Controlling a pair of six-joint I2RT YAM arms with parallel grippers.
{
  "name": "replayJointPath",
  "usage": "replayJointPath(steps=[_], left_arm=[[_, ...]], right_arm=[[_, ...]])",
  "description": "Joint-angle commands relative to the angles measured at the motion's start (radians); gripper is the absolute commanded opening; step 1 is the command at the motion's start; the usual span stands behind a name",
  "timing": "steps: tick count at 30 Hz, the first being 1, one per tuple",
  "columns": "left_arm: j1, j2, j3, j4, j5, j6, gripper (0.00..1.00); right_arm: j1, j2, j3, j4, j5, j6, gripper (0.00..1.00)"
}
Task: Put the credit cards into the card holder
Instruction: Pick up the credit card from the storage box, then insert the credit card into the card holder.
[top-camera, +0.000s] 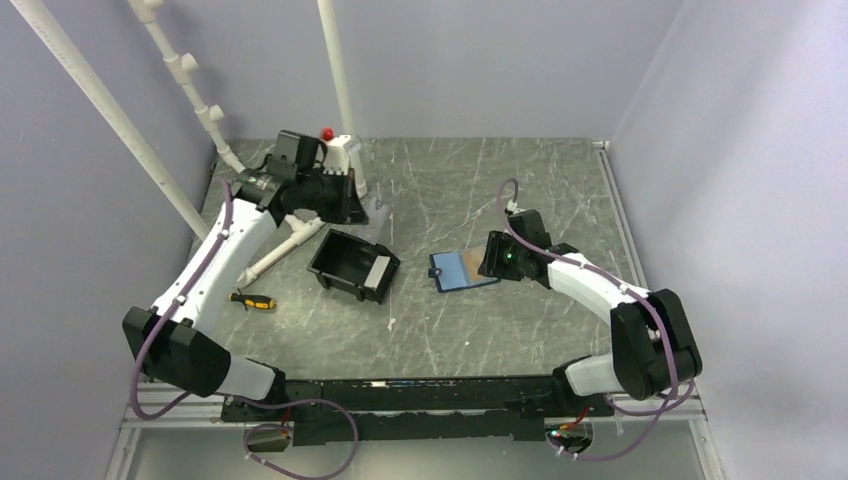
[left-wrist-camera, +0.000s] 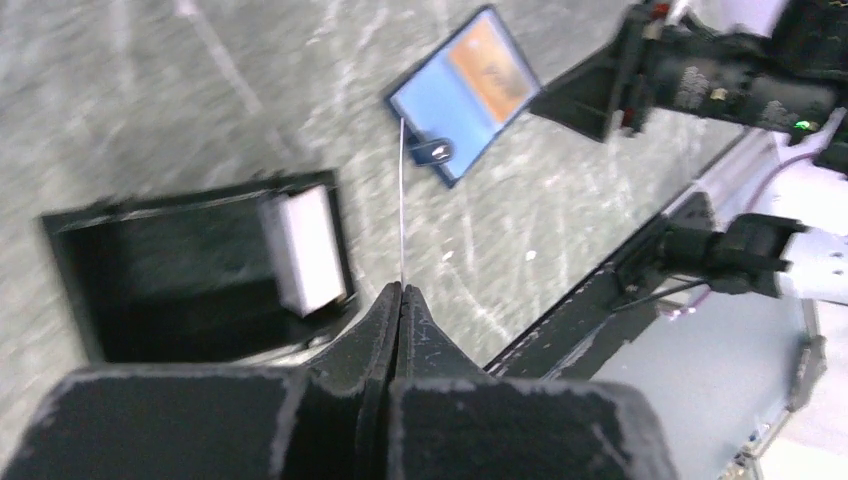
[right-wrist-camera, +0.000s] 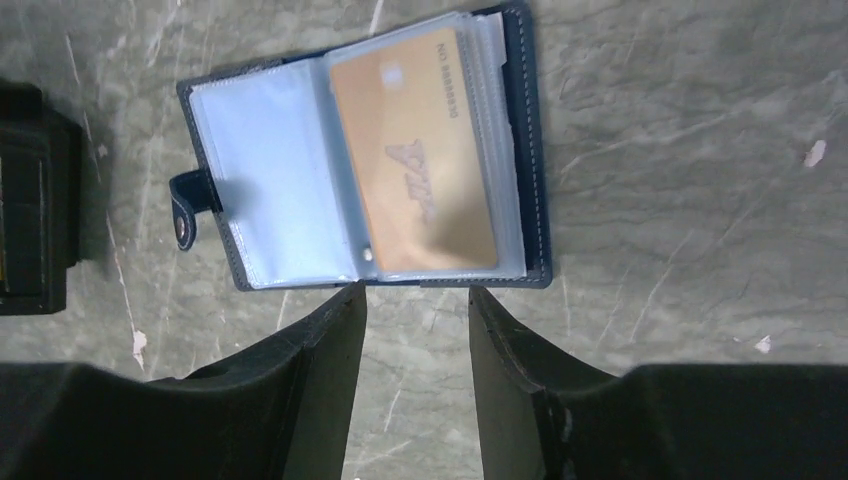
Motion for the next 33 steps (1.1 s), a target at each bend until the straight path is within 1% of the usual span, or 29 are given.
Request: replayJointPath(steps=[1,4,7,9,13,15,18,22,25,29,33], left_arm=[[-0.105,0.045,-0.071,0.256,0.110,-0.154,0.00],[-0.175,0.123,-0.094,0.380,0.116,-0.241,0.00],[-0.242,0.214,-0.106,0.487,0.113,-0.303,0.00],[-0.267,0.276,-0.099,0.523,0.122,-0.325,0.00],[-0.289,0.366,-0.090,0.583,0.131,-0.353,0.00],[-0.293,0.397,-0.091,0.608,0.141,-0.365,0.00],[-0.293,0.434,-0.090,0.639,0.172,-0.382,0.00],[-0.296,0.494,-0.074,0.645,0.225,-0.396,0.00],[-0.299,0.528,-0.070,0.648,0.246,-0.407,0.00],[-0.301,0.561,-0.075,0.653,0.263,-0.424,0.00],[-0.301,0.563,-0.122,0.701,0.278,-0.460,0.00]], right_arm=[[-0.049,0.023,0.053,0.051,-0.128,0.011,0.45],[-0.072,0.042,0.064,0.061,-0.143,0.023,0.45],[-0.076,0.058,0.071,0.058,-0.101,0.008,0.50],[-0.076,0.077,0.080,0.051,-0.084,-0.002,0.51],[-0.077,0.104,0.089,0.060,-0.054,-0.008,0.57],[-0.077,0.127,0.100,0.061,-0.046,-0.011,0.59],[-0.077,0.152,0.095,0.063,-0.039,-0.005,0.57],[-0.077,0.155,0.049,0.073,-0.034,0.017,0.50],[-0.077,0.143,0.012,0.080,-0.034,0.036,0.46],[-0.077,0.129,-0.031,0.088,-0.024,0.066,0.45],[-0.077,0.145,-0.045,0.100,-0.026,0.068,0.44]])
